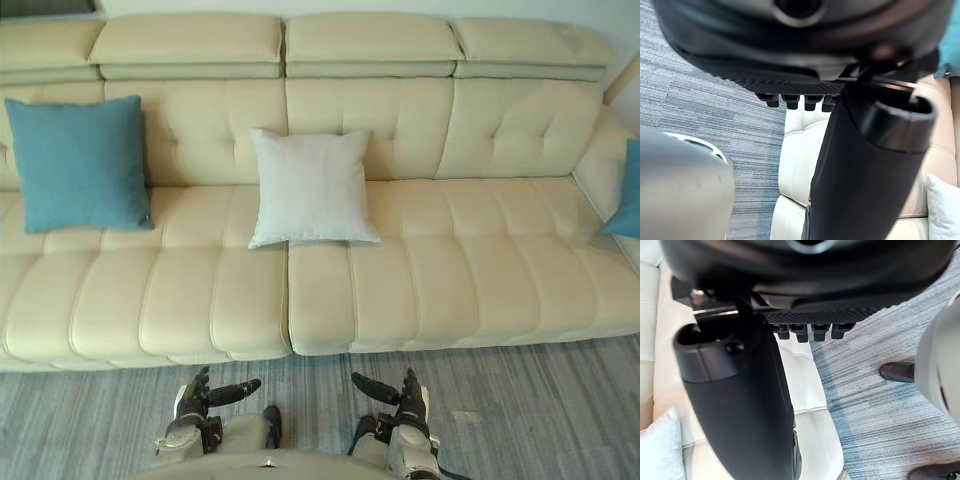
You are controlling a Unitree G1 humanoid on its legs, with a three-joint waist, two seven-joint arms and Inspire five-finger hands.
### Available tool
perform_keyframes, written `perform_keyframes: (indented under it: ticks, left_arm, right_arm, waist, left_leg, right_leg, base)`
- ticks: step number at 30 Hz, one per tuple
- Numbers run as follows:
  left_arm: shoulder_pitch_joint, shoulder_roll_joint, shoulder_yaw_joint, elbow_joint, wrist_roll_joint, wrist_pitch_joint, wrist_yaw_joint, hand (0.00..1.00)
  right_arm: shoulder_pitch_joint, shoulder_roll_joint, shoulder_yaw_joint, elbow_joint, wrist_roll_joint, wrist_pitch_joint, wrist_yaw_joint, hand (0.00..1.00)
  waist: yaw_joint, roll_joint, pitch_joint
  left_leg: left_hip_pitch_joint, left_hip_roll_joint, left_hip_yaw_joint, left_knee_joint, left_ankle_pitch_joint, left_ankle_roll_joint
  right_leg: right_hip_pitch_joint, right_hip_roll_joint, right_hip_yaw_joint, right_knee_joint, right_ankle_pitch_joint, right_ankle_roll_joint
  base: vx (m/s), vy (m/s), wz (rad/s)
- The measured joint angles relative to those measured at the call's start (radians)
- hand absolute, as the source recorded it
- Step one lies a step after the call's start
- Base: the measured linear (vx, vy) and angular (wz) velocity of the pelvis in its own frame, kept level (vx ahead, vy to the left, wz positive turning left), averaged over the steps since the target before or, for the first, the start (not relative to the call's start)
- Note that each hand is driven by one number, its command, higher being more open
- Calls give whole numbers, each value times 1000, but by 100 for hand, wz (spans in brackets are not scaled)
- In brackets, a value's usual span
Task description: Pick up cushions and gather them together orderly.
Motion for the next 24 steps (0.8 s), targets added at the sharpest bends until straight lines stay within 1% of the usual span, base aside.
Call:
perform_keyframes:
  ticks: [1,2,3,6,7,8,10,12,14,15,16,17,18,19,20,21,22,23,24]
  left_arm:
    - [4,-2,0,0,0,0,0,100]
    - [10,-5,-3,5,1,0,-1,100]
    - [14,-7,-6,22,1,0,-2,100]
    - [5,-6,-7,58,2,2,-2,100]
    - [4,-4,-7,70,2,2,-3,100]
    - [2,-1,-7,78,2,3,-3,100]
    - [-4,7,-12,95,13,4,-6,100]
    - [-14,8,-15,110,31,4,-9,100]
    - [-27,12,-39,127,44,14,-14,100]
    - [-28,17,-50,127,44,14,-14,100]
    - [-29,17,-52,127,44,14,-14,100]
    - [-35,19,-50,127,44,15,-13,100]
    - [-34,19,-50,128,44,17,-12,100]
    - [-36,21,-53,128,43,22,-13,100]
    - [-37,18,-70,124,44,24,-14,100]
    - [-31,19,-88,119,44,22,-14,100]
    - [-33,27,-91,120,44,22,-14,100]
    - [-38,33,-93,119,46,21,-12,100]
    - [-38,35,-94,119,47,21,-12,100]
  right_arm:
    - [8,7,0,5,0,0,6,100]
    - [20,8,0,9,0,1,10,100]
    - [30,6,-3,17,1,1,10,100]
    - [30,2,-30,57,2,3,10,100]
    - [30,1,-43,68,4,3,10,100]
    - [28,-2,-50,75,7,6,10,100]
    - [28,-4,-76,82,12,5,10,100]
    - [19,-15,-79,97,27,5,11,100]
    - [12,-32,-78,105,41,3,11,100]
    - [-2,-43,-76,122,40,3,10,100]
    - [-11,-49,-74,134,40,3,10,100]
    - [-48,-57,-59,154,40,4,10,100]
    - [-67,-56,-54,156,40,5,9,100]
    - [-75,-58,-58,157,40,6,9,100]
    - [-83,-74,-70,158,40,7,7,100]
    - [-80,-76,-70,158,39,7,5,100]
    - [-76,-76,-70,159,39,7,5,100]
    - [-69,-80,-70,162,38,8,5,100]
    - [-65,-82,-70,164,38,8,5,100]
  waist:
    - [0,-1,-5]
    - [-2,4,-13]
    - [-11,6,-34]
    - [-20,20,-46]
    - [-21,29,-52]
    - [-24,31,-53]
    - [-34,27,-59]
    - [-35,20,-63]
    - [-37,16,-64]
    - [-40,16,-65]
    - [-41,18,-66]
    - [-40,23,-62]
    - [-38,28,-56]
    - [-39,23,-54]
    - [-45,48,-41]
    - [-45,51,-39]
    - [-50,49,-37]
    - [-55,54,-34]
    - [-54,57,-34]
  left_leg:
    - [18,-9,15,-18,1,1]
    - [36,-27,23,-36,-2,6]
    - [40,-41,25,-49,-3,7]
    - [69,-65,25,-81,-2,8]
    - [76,-67,32,-81,1,18]
    - [86,-65,43,-79,7,29]
    - [108,-61,43,-83,7,31]
    - [121,-58,42,-90,7,30]
    - [145,-44,78,-101,4,26]
    - [149,-34,102,-102,-1,20]
    - [150,-26,115,-106,-8,16]
    - [160,3,173,-129,-16,18]
    - [162,24,229,-136,-11,18]
    - [170,27,260,-134,-11,18]
    - [195,51,308,-133,-10,16]
    - [212,57,341,-133,-10,12]
    - [219,54,347,-134,-10,5]
    - [227,58,345,-137,-11,-4]
    - [231,67,345,-136,-12,-6]
  right_leg:
    - [14,-4,14,-28,16,5]
    - [29,-11,29,-60,41,6]
    - [32,-15,45,-83,55,6]
    - [45,-10,89,-131,81,6]
    - [51,-2,105,-145,89,6]
    - [60,4,116,-160,99,10]
    - [80,18,144,-197,116,4]
    - [77,26,174,-203,120,-2]
    - [66,43,225,-212,136,-23]
    - [53,55,238,-220,154,-37]
    - [42,64,227,-225,174,-35]
    - [17,98,117,-256,236,-86]
    - [6,100,-26,-255,214,-152]
    - [0,88,-144,-223,160,-186]
    - [4,42,-342,-144,113,-201]
    - [5,15,-431,-94,96,-193]
    - [-1,16,-423,-81,85,-158]
    - [-7,35,-389,-86,83,-137]
    - [-11,46,-370,-94,77,-133]
  base:
    - [-44,133,-23]
    - [-32,164,-24]
    - [3,114,-21]
    - [40,65,-32]
    - [79,42,-49]
    - [116,22,-47]
    - [141,-11,-46]
    - [103,-25,-53]
    - [40,-12,-78]
    - [-18,-17,-77]
    - [-65,-49,-125]
    - [-99,-132,-143]
    - [-104,-169,-154]
    - [-40,-168,-129]
    - [46,-81,-118]
    - [79,-64,-115]
    - [57,-69,-90]
    - [20,-97,-75]
    - [8,-139,-80]
